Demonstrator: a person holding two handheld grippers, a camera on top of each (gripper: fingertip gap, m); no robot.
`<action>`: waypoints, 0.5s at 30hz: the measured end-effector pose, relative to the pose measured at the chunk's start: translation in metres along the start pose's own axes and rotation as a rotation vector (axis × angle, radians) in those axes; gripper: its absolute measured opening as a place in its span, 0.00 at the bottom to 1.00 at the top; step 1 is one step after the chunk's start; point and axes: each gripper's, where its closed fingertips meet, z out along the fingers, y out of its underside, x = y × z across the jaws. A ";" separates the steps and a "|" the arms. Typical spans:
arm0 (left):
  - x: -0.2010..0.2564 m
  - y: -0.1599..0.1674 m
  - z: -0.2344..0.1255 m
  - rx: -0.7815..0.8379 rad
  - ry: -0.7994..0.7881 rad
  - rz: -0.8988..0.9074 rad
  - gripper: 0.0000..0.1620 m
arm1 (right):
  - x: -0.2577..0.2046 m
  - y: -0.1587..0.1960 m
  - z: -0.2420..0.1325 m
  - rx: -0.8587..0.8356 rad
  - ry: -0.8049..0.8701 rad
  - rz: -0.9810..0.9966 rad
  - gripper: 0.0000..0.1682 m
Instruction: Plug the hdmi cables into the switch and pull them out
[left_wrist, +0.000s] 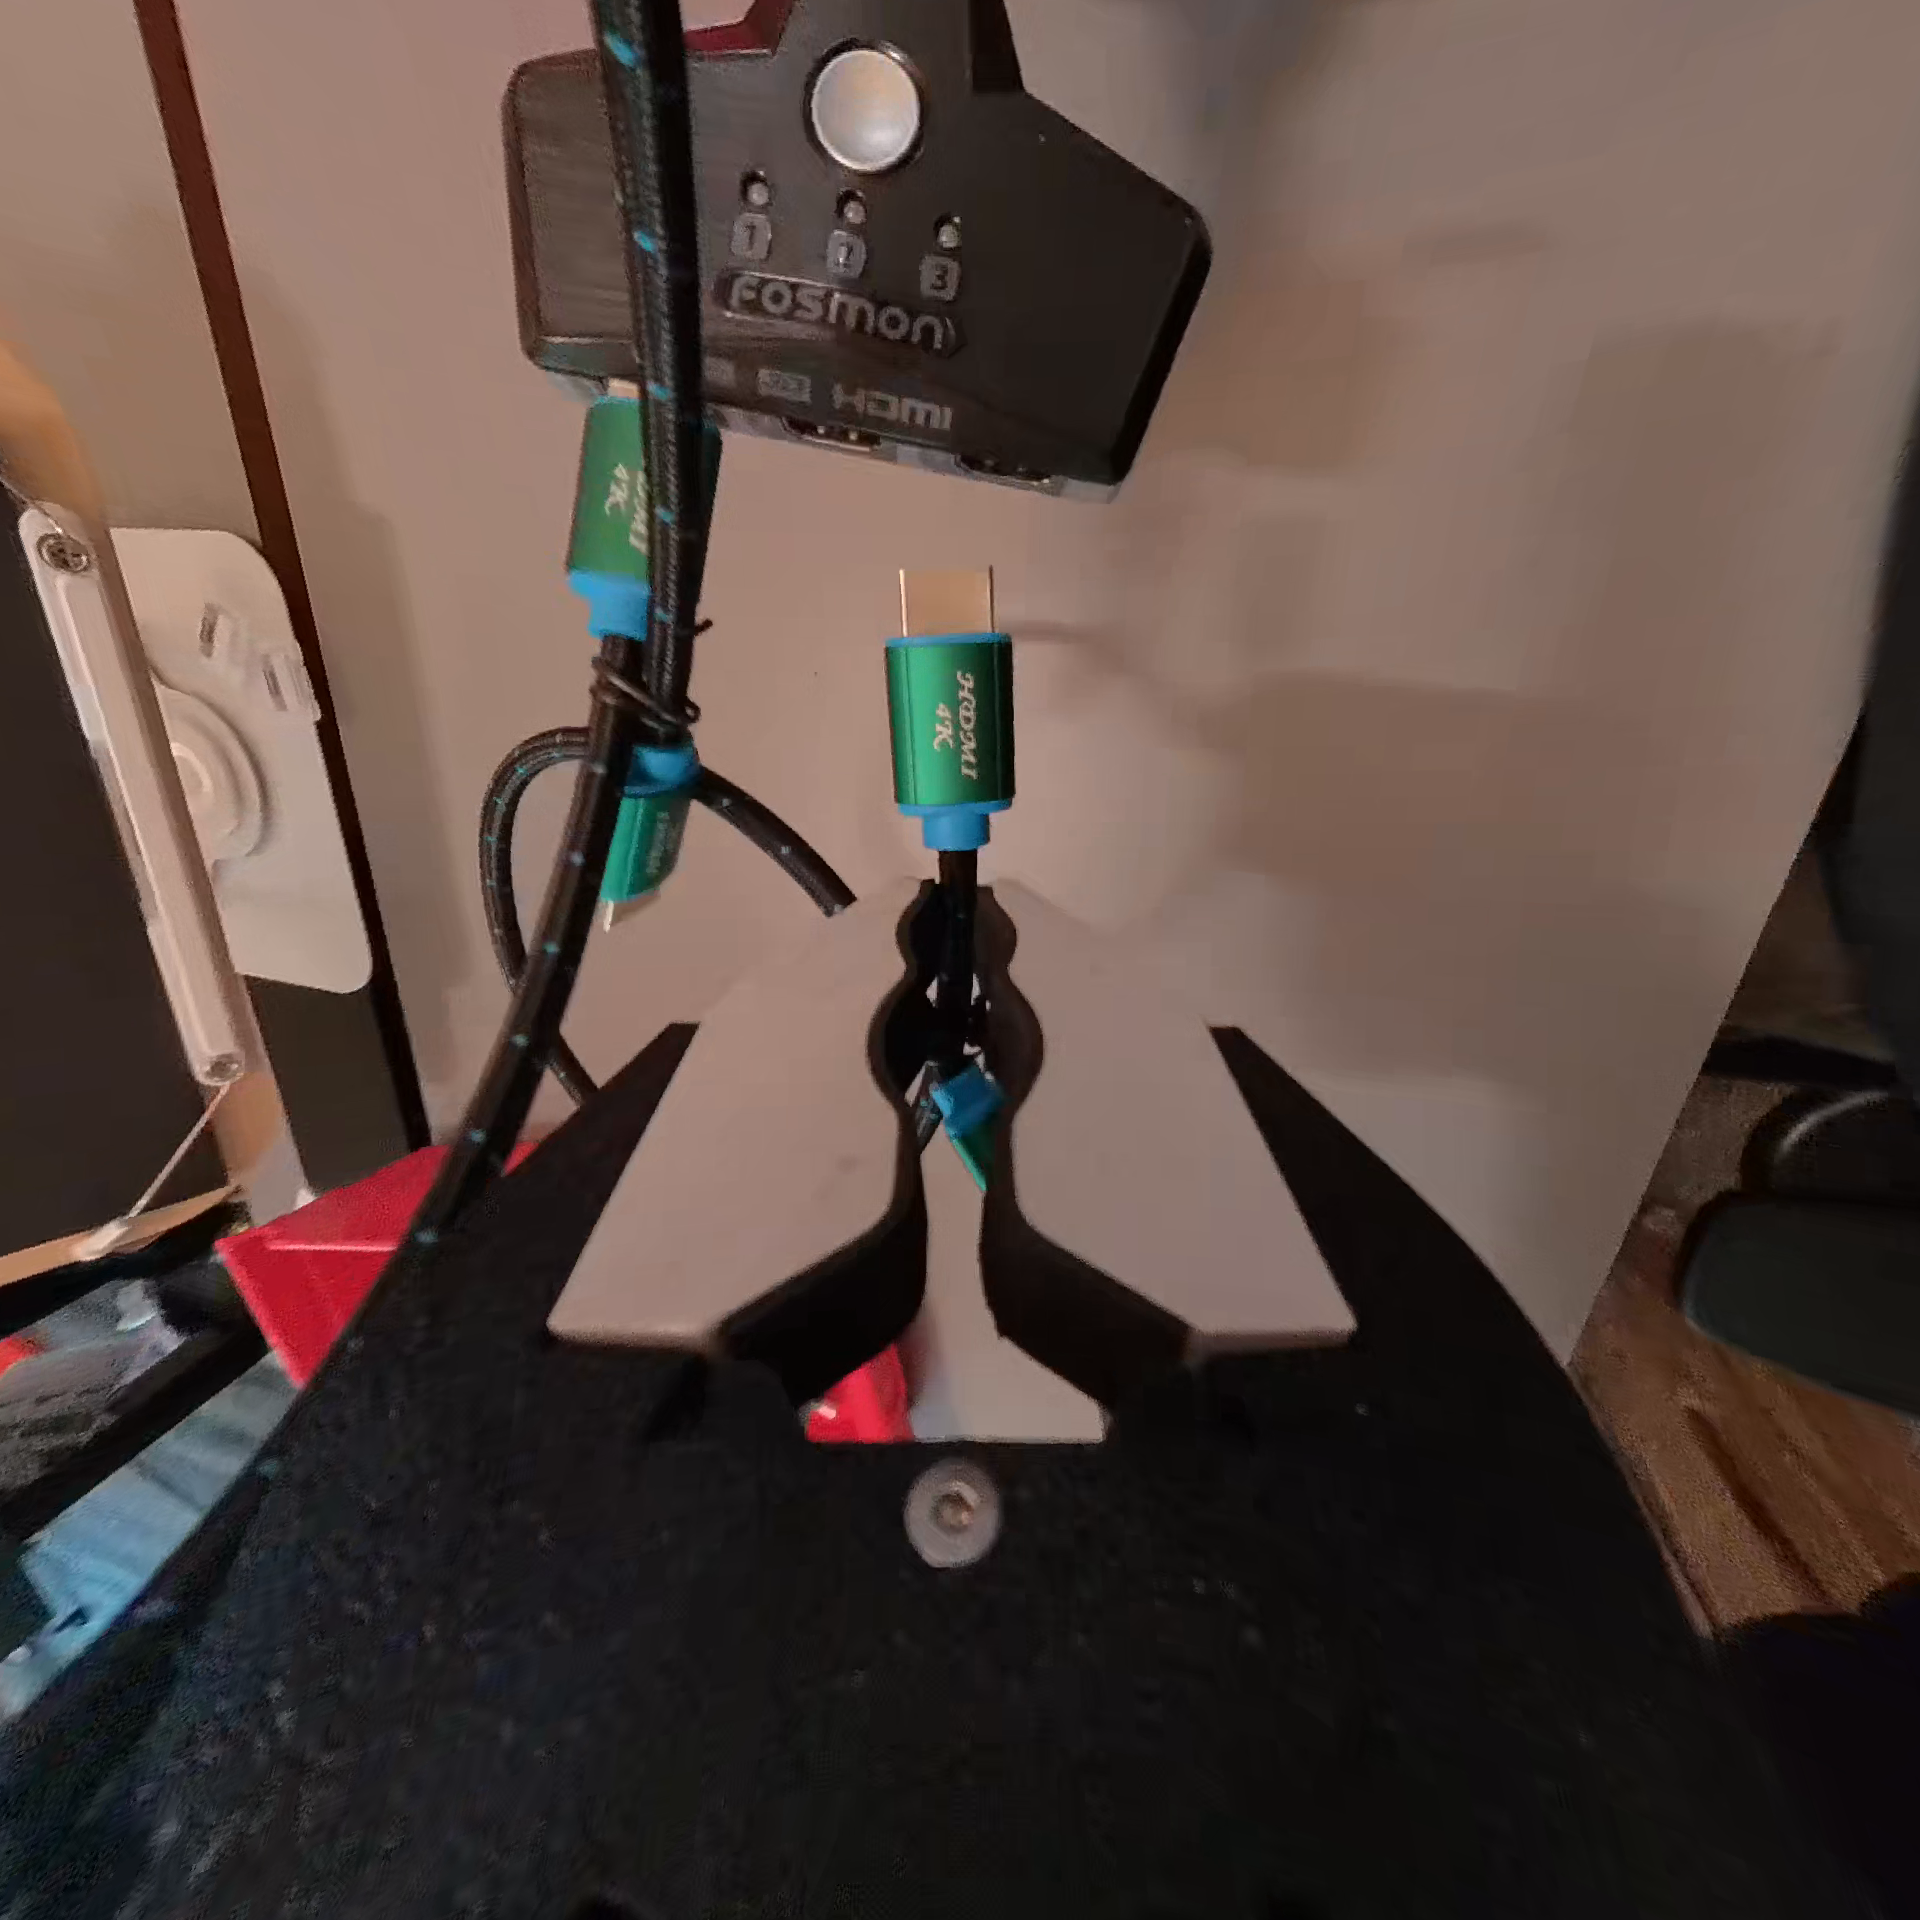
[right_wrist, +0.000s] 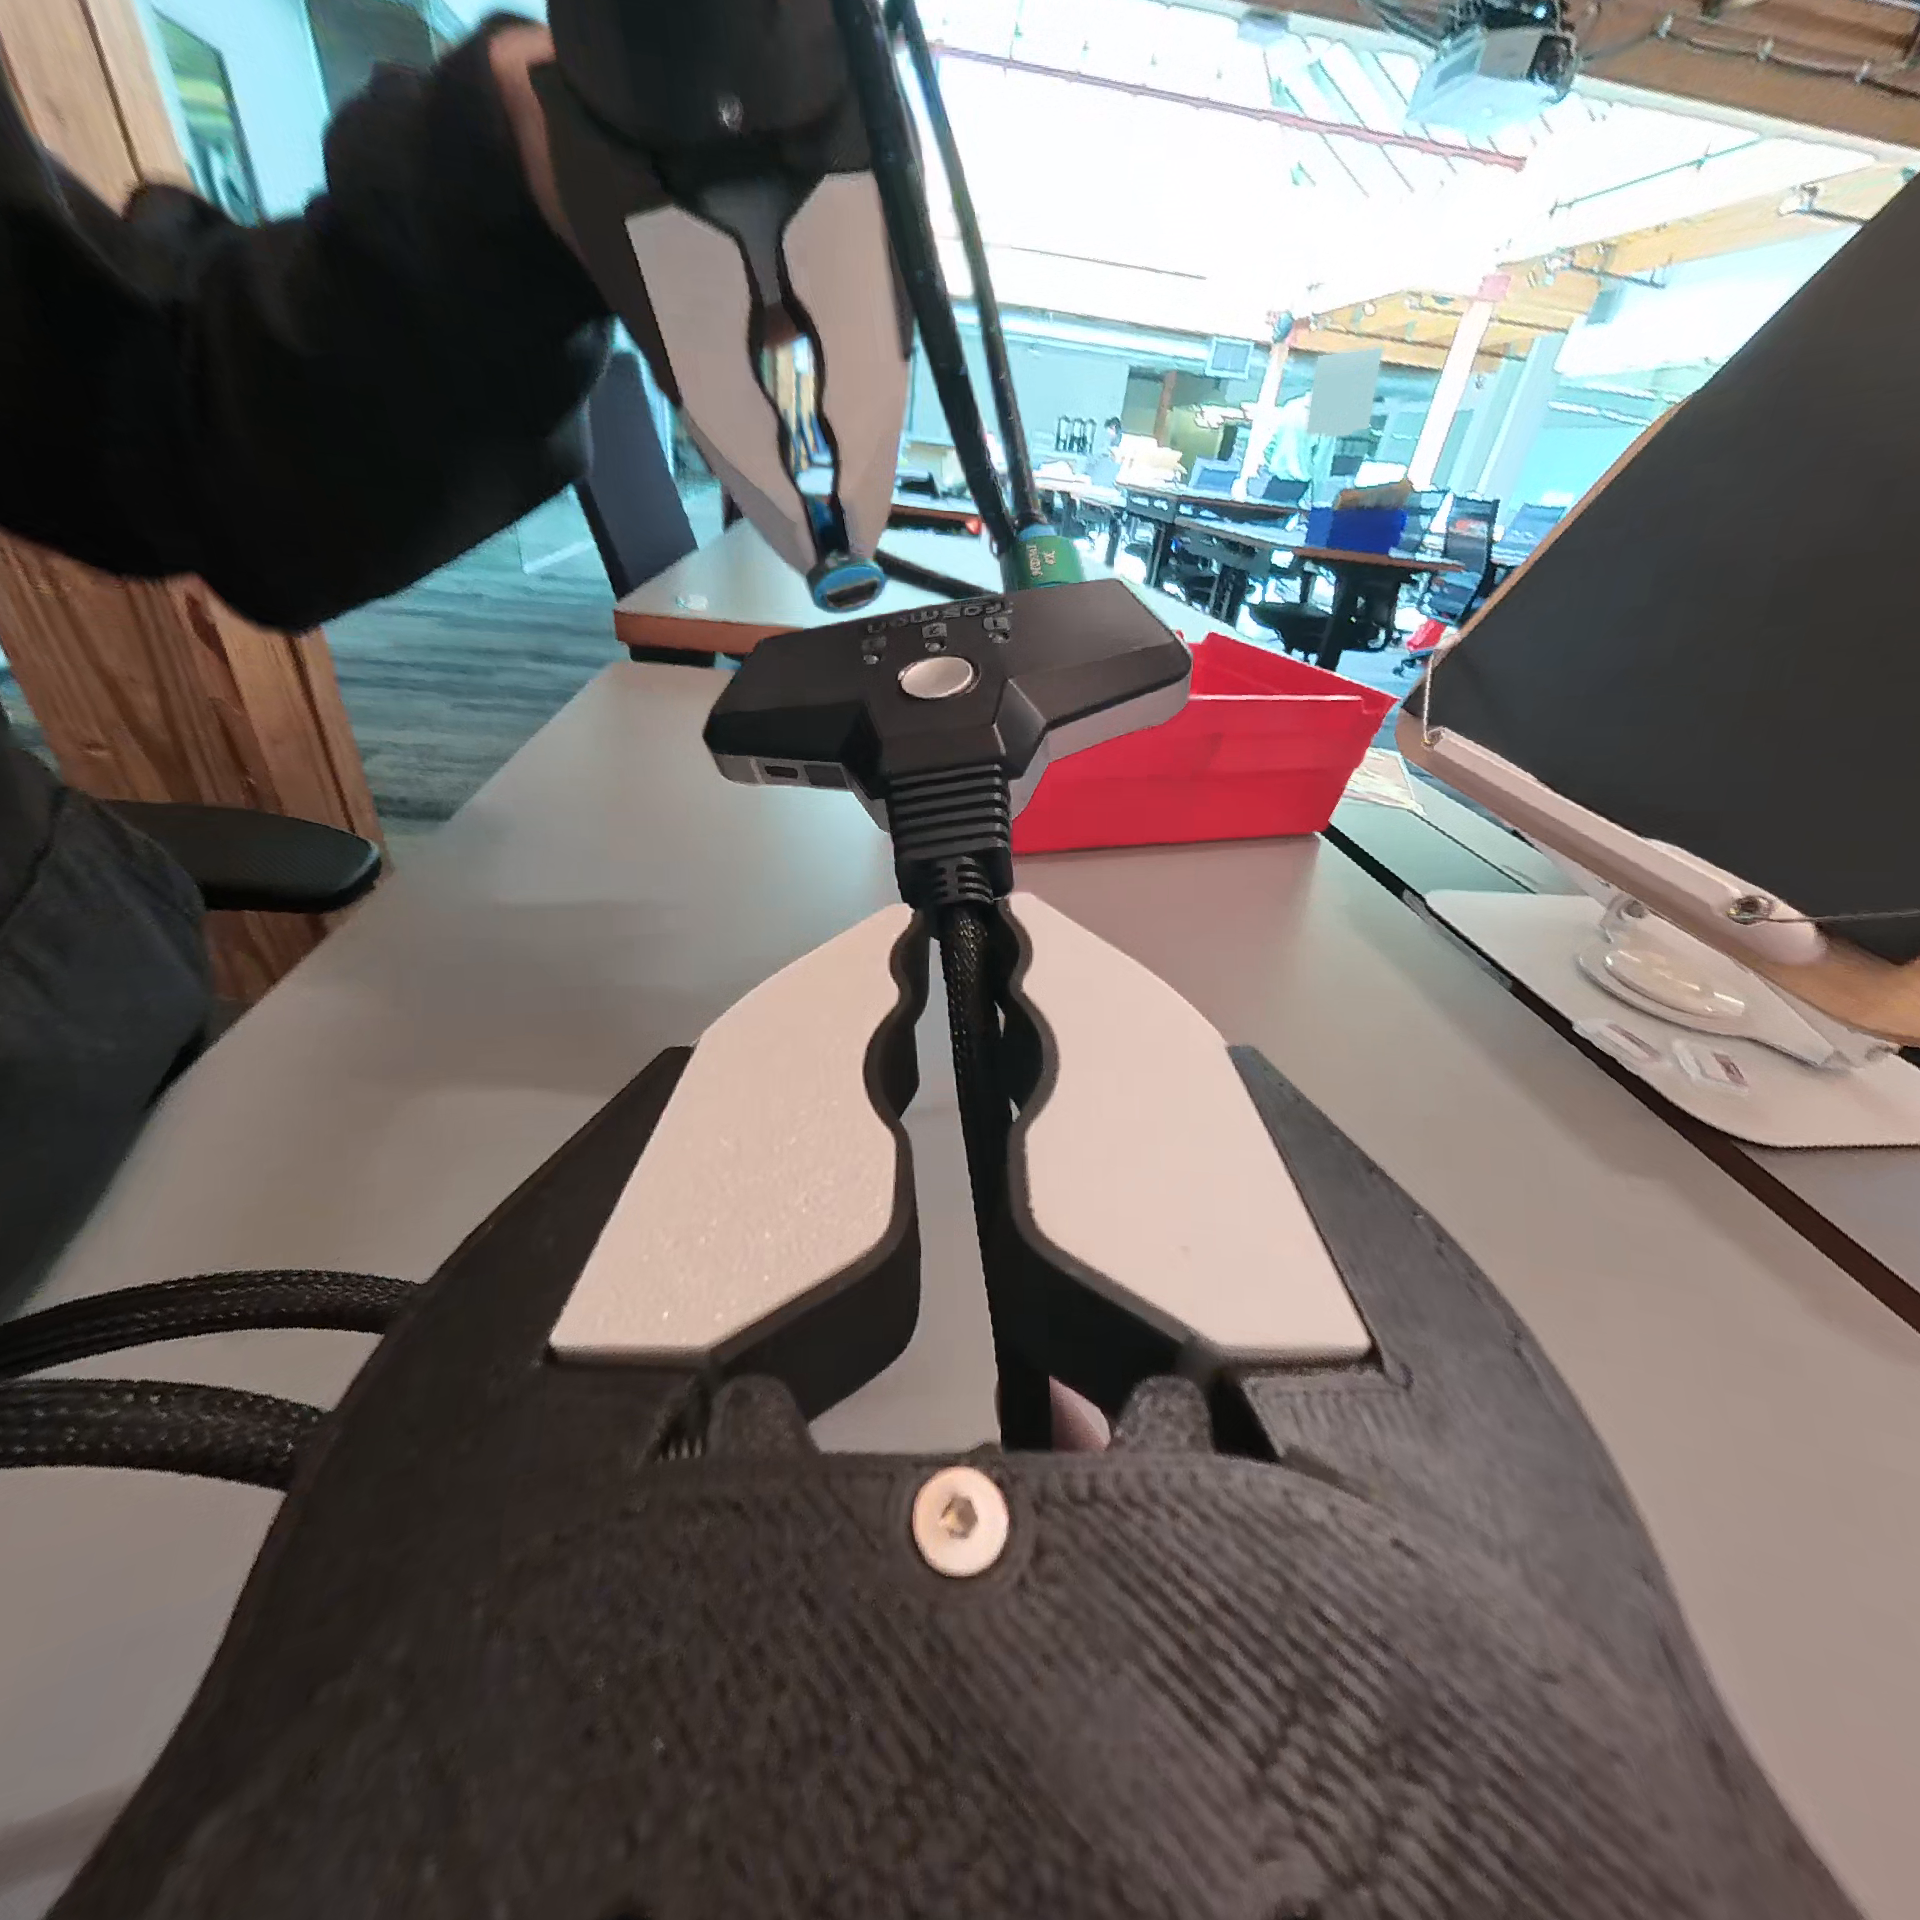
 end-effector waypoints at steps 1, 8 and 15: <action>-0.003 -0.001 0.001 -0.028 -0.002 0.012 0.03 | 0.000 0.001 0.000 -0.008 0.001 -0.002 0.07; -0.017 -0.010 0.005 -0.094 -0.001 0.033 0.03 | 0.001 0.001 0.001 -0.002 0.011 -0.006 0.07; -0.022 -0.013 0.006 -0.118 -0.022 0.081 0.03 | -0.001 0.004 0.003 -0.009 -0.005 -0.011 0.07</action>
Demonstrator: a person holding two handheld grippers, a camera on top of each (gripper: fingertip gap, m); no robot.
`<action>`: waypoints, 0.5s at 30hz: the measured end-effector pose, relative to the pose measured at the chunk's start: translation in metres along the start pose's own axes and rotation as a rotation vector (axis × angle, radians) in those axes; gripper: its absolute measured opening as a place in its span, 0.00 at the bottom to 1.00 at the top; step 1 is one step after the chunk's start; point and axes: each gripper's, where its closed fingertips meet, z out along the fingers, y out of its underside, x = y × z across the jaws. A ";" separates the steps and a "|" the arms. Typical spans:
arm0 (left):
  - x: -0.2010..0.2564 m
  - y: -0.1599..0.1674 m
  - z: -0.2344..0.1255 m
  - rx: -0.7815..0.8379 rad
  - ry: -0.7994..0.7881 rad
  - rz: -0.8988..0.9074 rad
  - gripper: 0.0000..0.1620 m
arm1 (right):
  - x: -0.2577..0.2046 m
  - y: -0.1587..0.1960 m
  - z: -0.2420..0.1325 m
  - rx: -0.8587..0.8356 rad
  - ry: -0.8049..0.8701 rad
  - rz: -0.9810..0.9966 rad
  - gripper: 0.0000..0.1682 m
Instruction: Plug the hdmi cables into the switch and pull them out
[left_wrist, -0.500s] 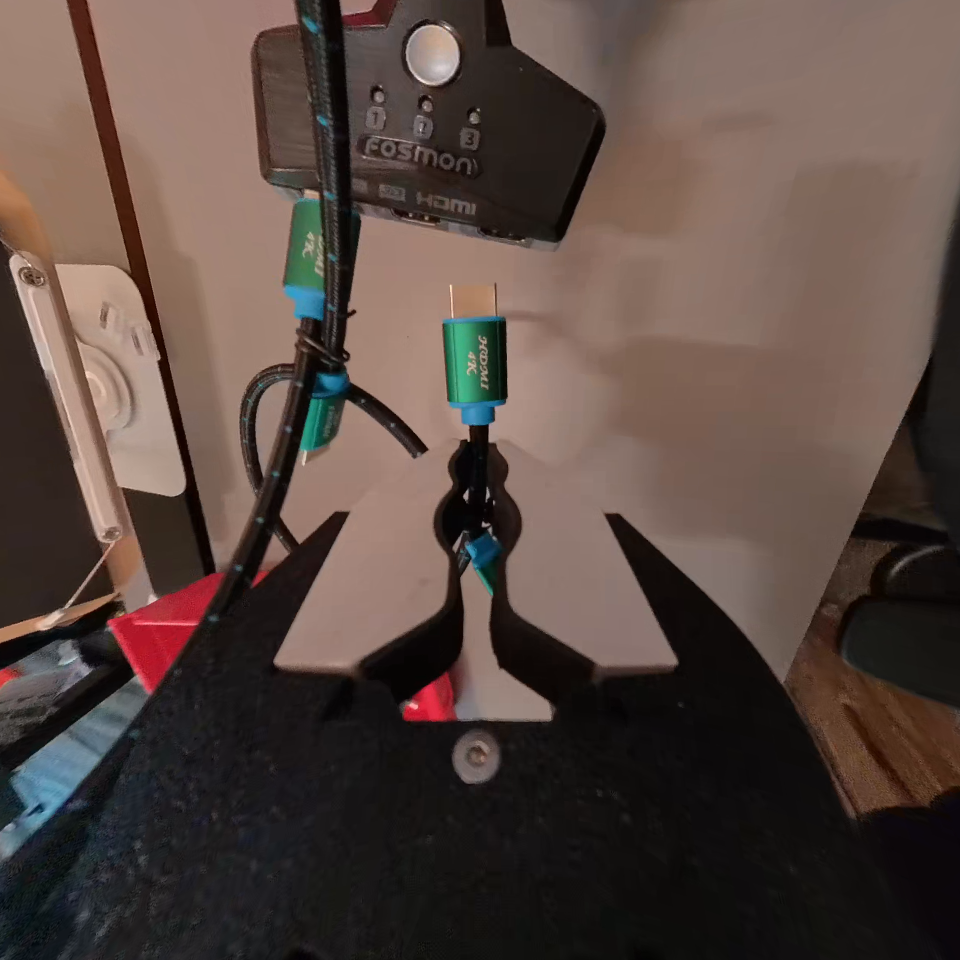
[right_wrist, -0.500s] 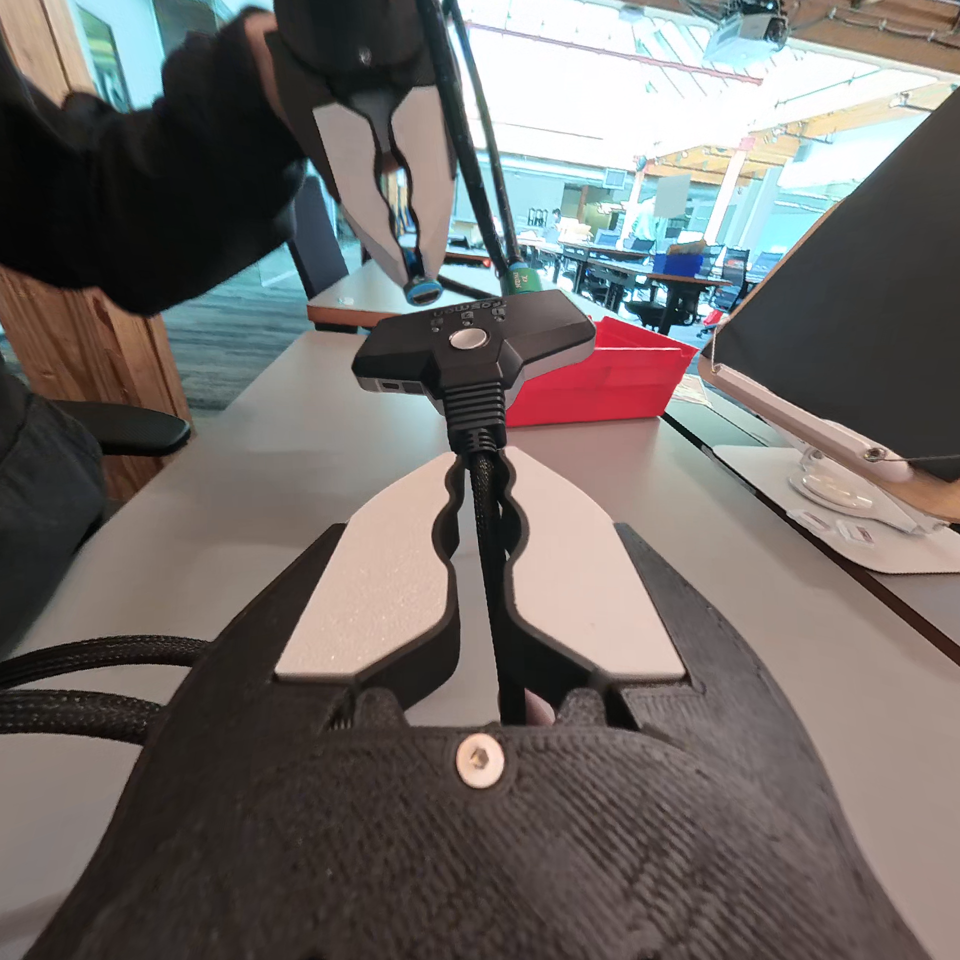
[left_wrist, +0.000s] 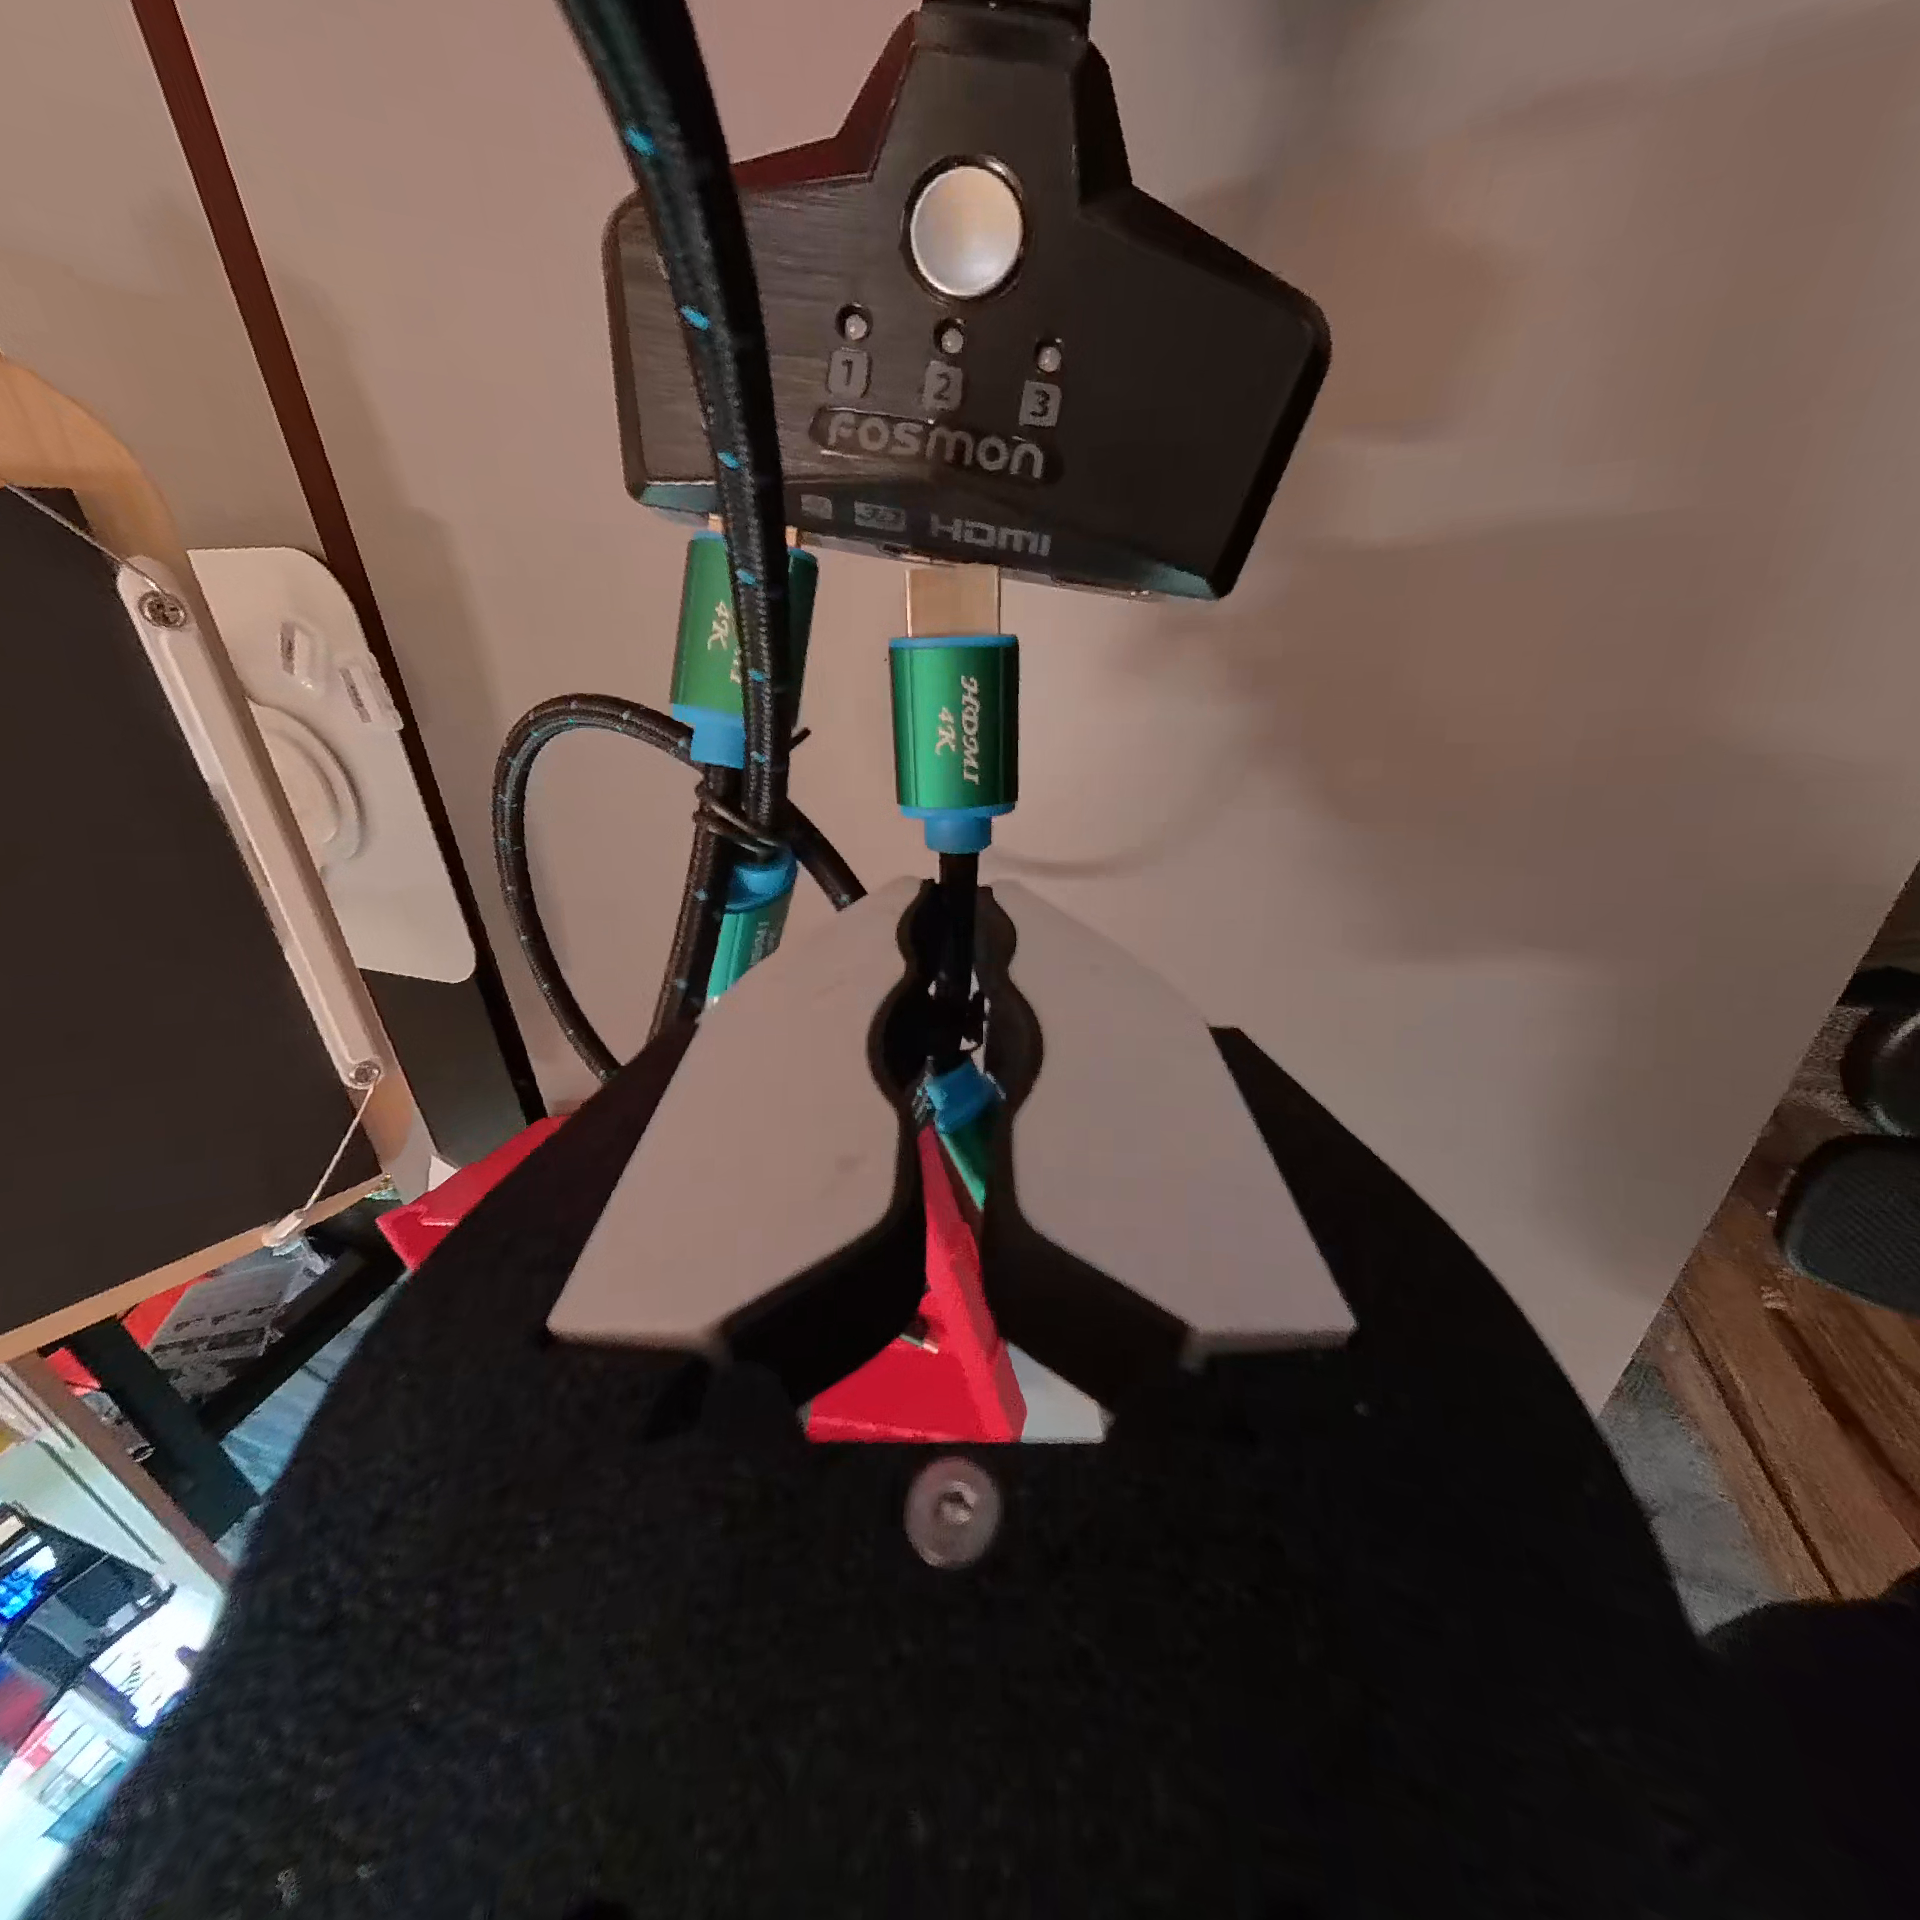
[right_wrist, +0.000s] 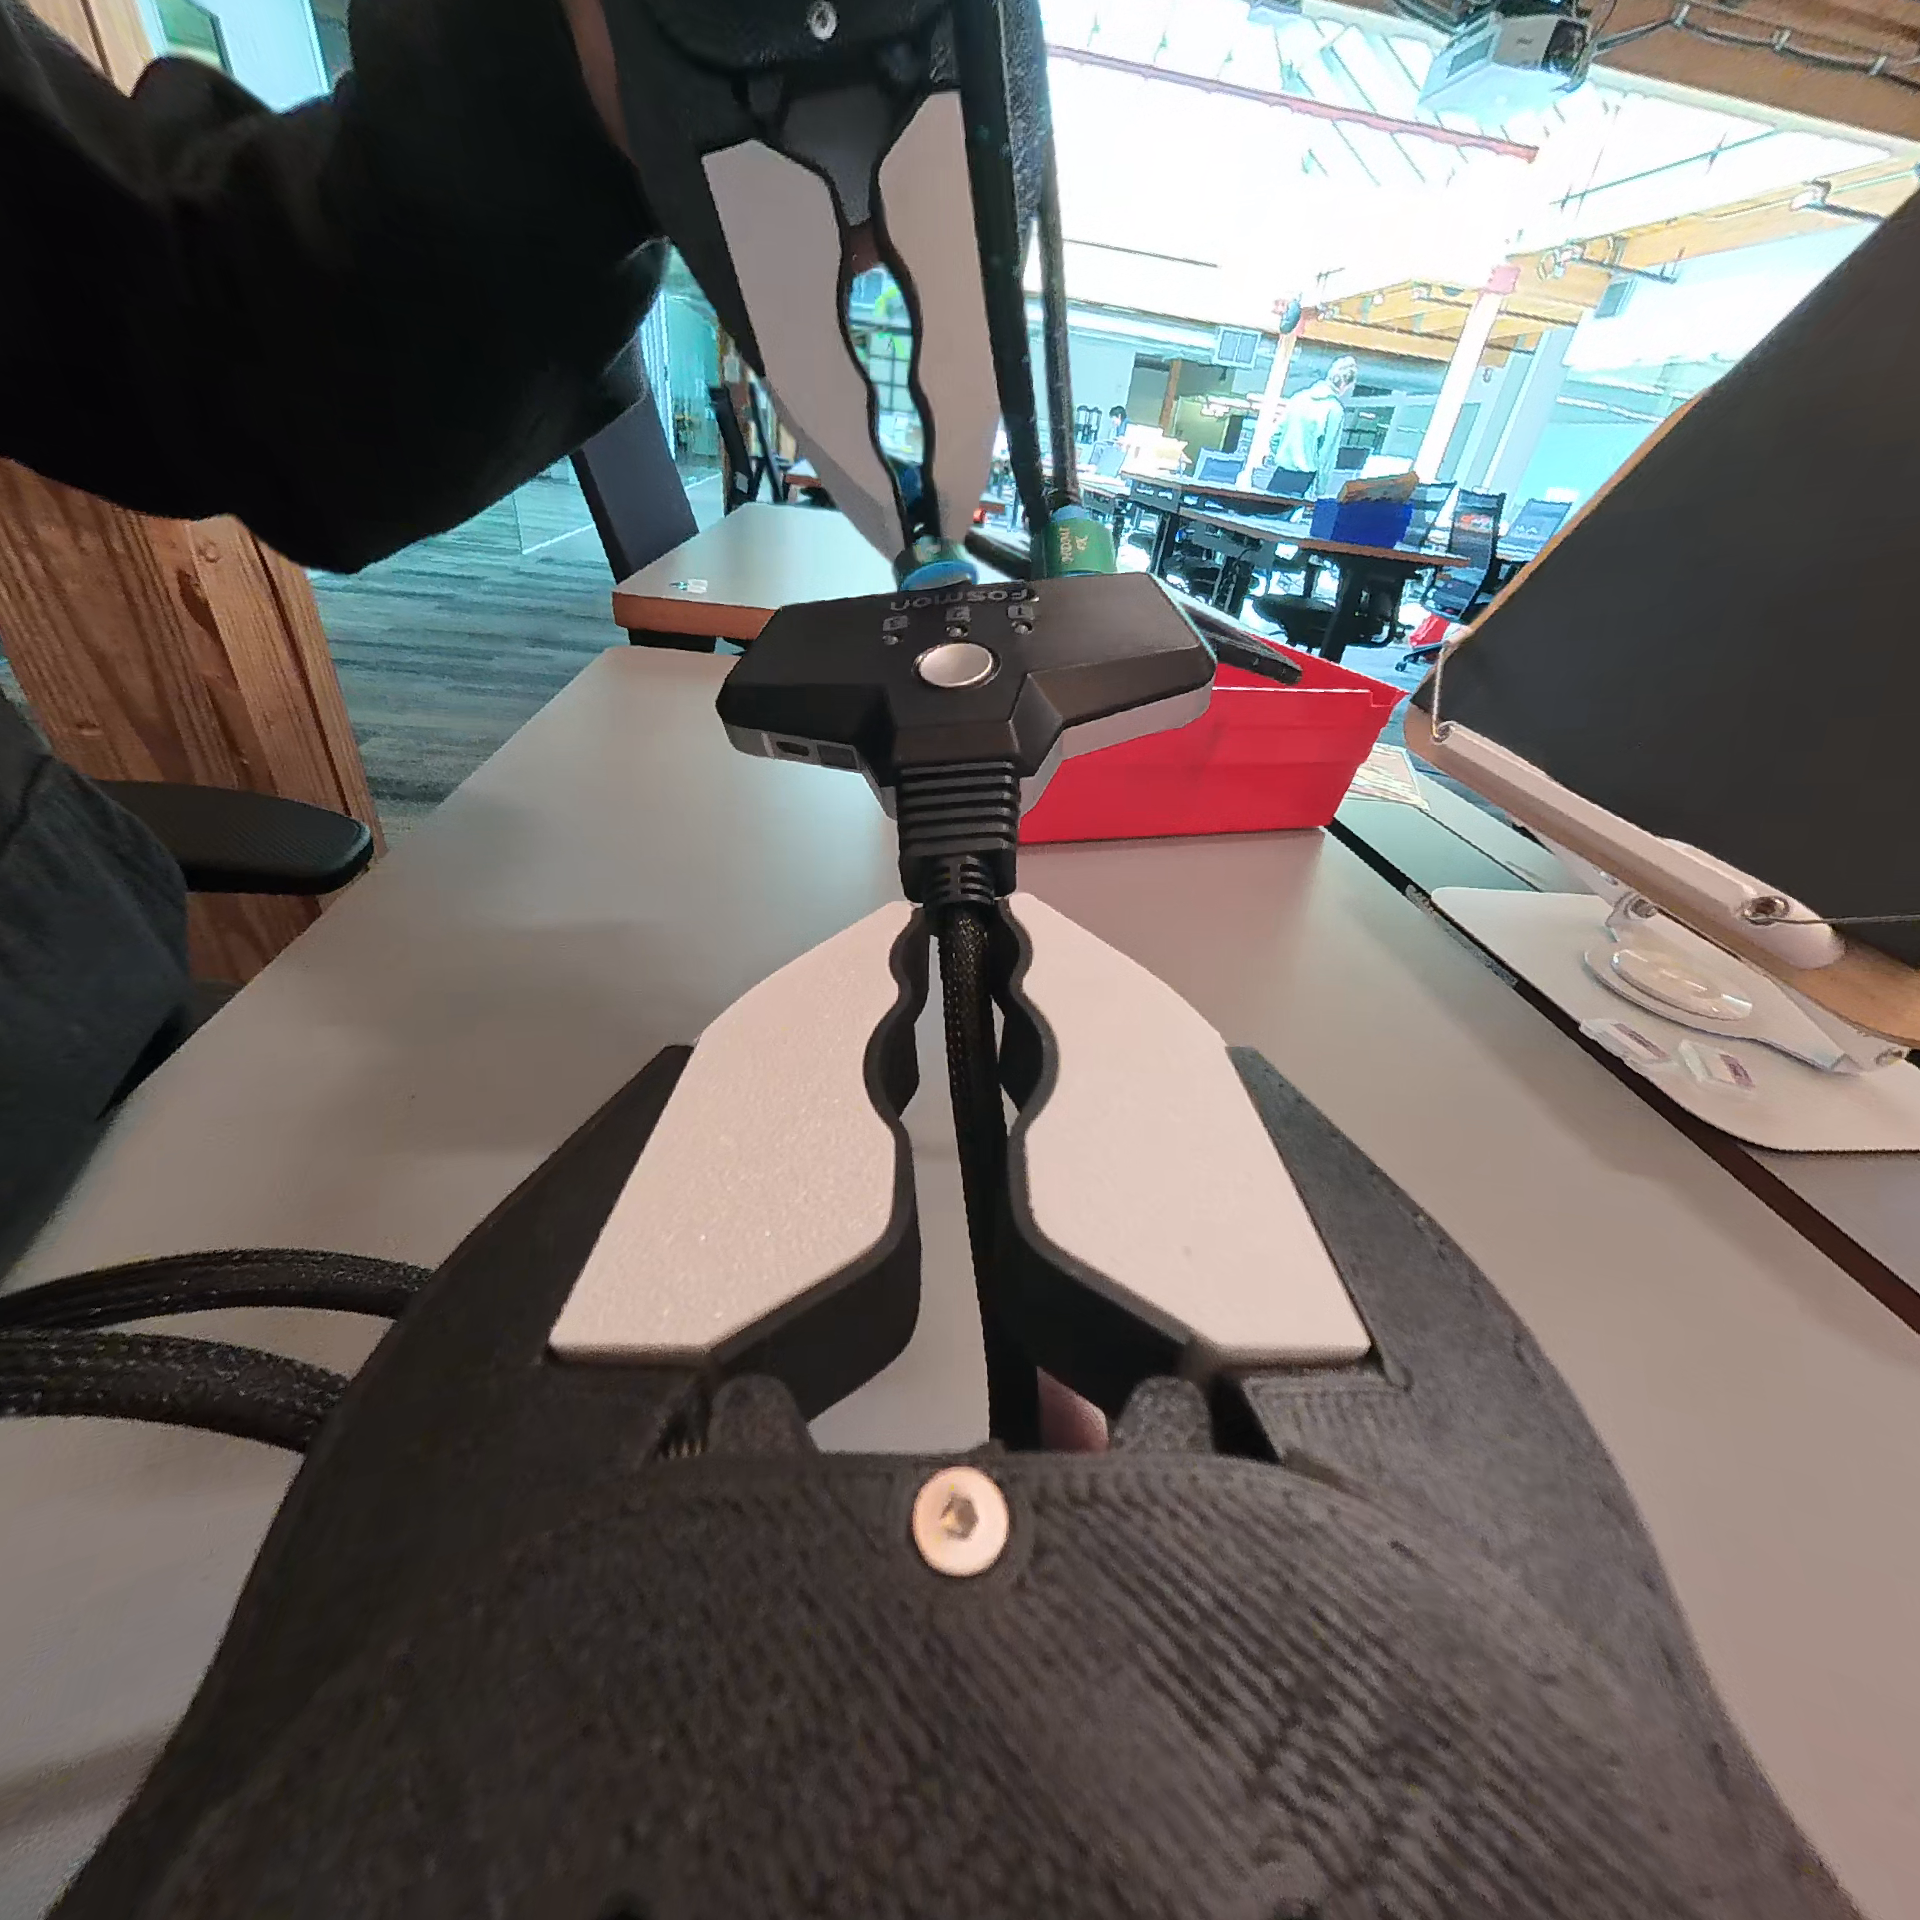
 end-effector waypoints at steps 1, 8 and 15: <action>0.000 0.000 -0.001 -0.016 -0.001 0.010 0.03 | -0.001 0.000 0.000 -0.001 -0.005 -0.008 0.07; -0.008 0.009 0.004 -0.183 -0.010 0.095 0.03 | -0.006 0.004 0.008 -0.084 0.014 -0.108 0.07; -0.012 0.007 -0.001 -0.219 -0.007 0.147 0.03 | -0.005 0.008 0.011 -0.127 0.046 -0.173 0.07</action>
